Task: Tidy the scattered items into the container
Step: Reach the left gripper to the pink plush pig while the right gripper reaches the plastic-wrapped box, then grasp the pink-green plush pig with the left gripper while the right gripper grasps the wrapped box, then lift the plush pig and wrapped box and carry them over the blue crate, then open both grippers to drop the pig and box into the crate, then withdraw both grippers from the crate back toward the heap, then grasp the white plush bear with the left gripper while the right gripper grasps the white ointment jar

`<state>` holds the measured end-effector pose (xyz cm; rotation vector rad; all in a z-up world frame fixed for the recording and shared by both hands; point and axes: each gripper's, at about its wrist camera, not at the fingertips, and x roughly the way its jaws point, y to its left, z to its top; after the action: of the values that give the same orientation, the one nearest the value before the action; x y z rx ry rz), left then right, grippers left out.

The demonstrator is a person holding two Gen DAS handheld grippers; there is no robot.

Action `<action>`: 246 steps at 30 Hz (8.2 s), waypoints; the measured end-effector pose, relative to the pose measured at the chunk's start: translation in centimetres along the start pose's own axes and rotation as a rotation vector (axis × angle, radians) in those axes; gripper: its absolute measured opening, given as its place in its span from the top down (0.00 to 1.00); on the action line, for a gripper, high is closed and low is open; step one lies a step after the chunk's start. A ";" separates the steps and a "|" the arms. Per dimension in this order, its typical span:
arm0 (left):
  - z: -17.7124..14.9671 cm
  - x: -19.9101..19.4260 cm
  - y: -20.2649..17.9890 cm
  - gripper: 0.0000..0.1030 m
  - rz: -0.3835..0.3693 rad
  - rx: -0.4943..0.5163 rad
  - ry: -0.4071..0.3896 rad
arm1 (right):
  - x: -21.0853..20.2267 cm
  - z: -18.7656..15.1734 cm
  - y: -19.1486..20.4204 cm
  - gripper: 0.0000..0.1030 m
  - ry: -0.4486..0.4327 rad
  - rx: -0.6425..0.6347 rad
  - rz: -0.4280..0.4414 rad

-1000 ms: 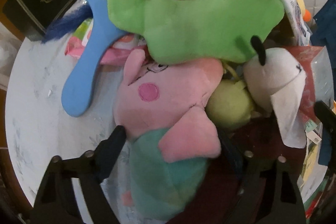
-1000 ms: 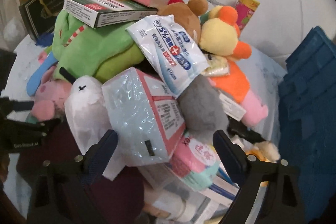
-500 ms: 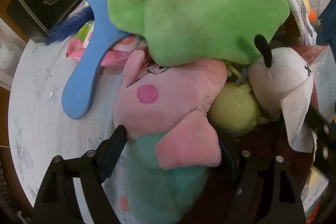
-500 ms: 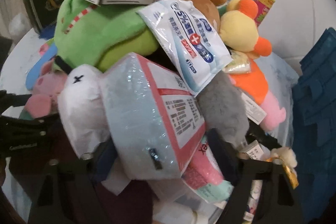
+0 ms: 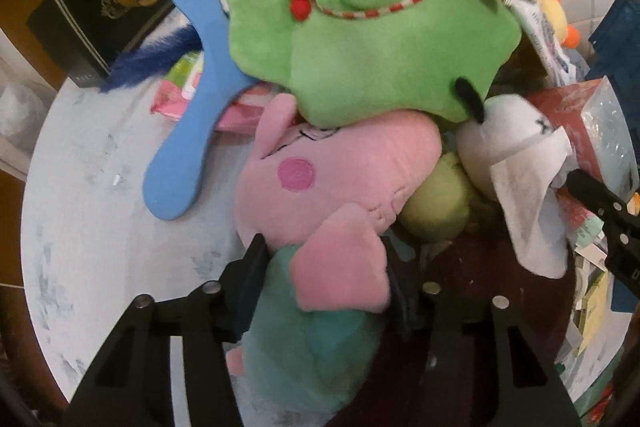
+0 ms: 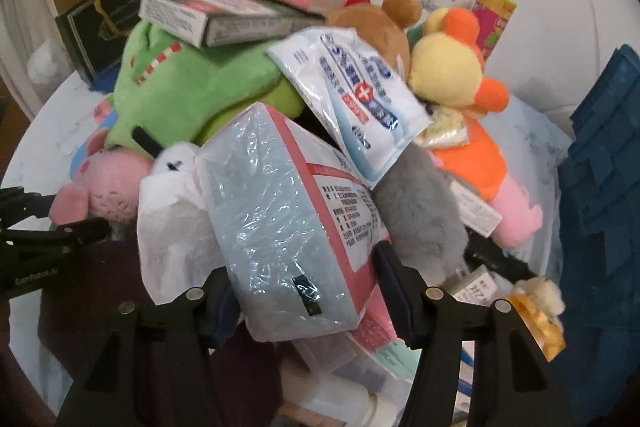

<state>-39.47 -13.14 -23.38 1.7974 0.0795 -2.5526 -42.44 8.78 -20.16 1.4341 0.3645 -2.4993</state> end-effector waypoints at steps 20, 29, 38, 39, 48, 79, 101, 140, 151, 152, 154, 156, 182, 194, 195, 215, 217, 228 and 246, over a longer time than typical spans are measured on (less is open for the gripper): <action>-0.6 1.5 1.1 0.23 0.007 0.007 0.075 | -1.0 -1.0 -0.7 0.41 0.041 0.061 0.030; -0.3 3.8 0.6 0.23 0.031 0.030 0.083 | 1.2 -0.8 -0.6 0.27 0.056 0.071 0.027; -0.7 4.2 1.2 0.27 0.024 0.035 0.073 | 1.8 -0.7 0.1 0.29 0.035 0.058 0.004; -0.9 4.0 1.2 0.29 0.022 0.038 0.067 | 1.6 -0.7 0.2 0.32 0.034 0.051 -0.004; -1.9 1.1 1.8 0.40 -0.003 0.039 0.028 | -1.1 -0.2 0.9 0.39 0.001 0.016 0.005; 3.2 -21.2 -8.2 0.40 -0.077 0.276 -0.387 | -24.0 -1.3 -6.3 0.40 -0.272 0.188 -0.157; 7.1 -39.3 -51.8 0.40 -0.270 0.446 -0.544 | -44.9 -11.6 -40.3 0.40 -0.350 0.340 -0.428; 3.0 -27.5 -64.9 0.20 -0.134 0.563 -0.224 | -36.7 -14.1 -52.2 0.08 -0.101 0.382 -0.394; 2.5 -28.2 -63.8 0.20 -0.148 0.569 -0.223 | -36.6 -14.5 -52.0 0.02 -0.067 0.407 -0.393; 2.4 -28.2 -63.6 0.20 -0.149 0.569 -0.223 | -36.6 -14.5 -51.9 0.02 -0.066 0.408 -0.394; 2.3 -28.1 -63.2 0.20 -0.152 0.570 -0.222 | -36.6 -14.6 -51.7 0.02 -0.063 0.409 -0.396; 2.2 -28.1 -62.7 0.20 -0.156 0.571 -0.223 | -36.6 -14.7 -51.3 0.02 -0.058 0.411 -0.396; -0.6 -27.9 -39.5 0.20 -0.139 0.530 -0.247 | -33.9 -10.9 -33.0 0.01 -0.035 0.325 -0.324; -1.6 -25.2 -28.7 0.20 -0.101 0.479 -0.210 | -31.1 -8.4 -22.3 0.01 -0.034 0.295 -0.258; -1.7 -25.0 -28.1 0.20 -0.099 0.472 -0.207 | -30.8 -8.2 -21.8 0.01 -0.033 0.291 -0.253; -3.8 -19.6 -17.4 0.20 0.019 0.224 -0.110 | -23.2 -6.3 -15.2 0.00 -0.009 0.169 -0.030; -4.4 -18.7 -16.5 0.20 0.034 0.204 -0.090 | -21.9 -6.4 -14.6 0.00 0.007 0.154 0.000; -9.0 -13.9 -13.7 0.20 0.038 0.170 -0.048 | -15.6 -9.7 -10.9 0.00 0.086 0.175 0.057; -19.8 -6.4 -11.2 0.20 0.009 0.214 -0.020 | -8.5 -20.1 -6.1 0.39 0.195 0.280 0.045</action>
<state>-19.18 -0.96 -23.70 1.8321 -0.2095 -2.6614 -23.96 21.80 -22.02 1.7762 0.0127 -2.4554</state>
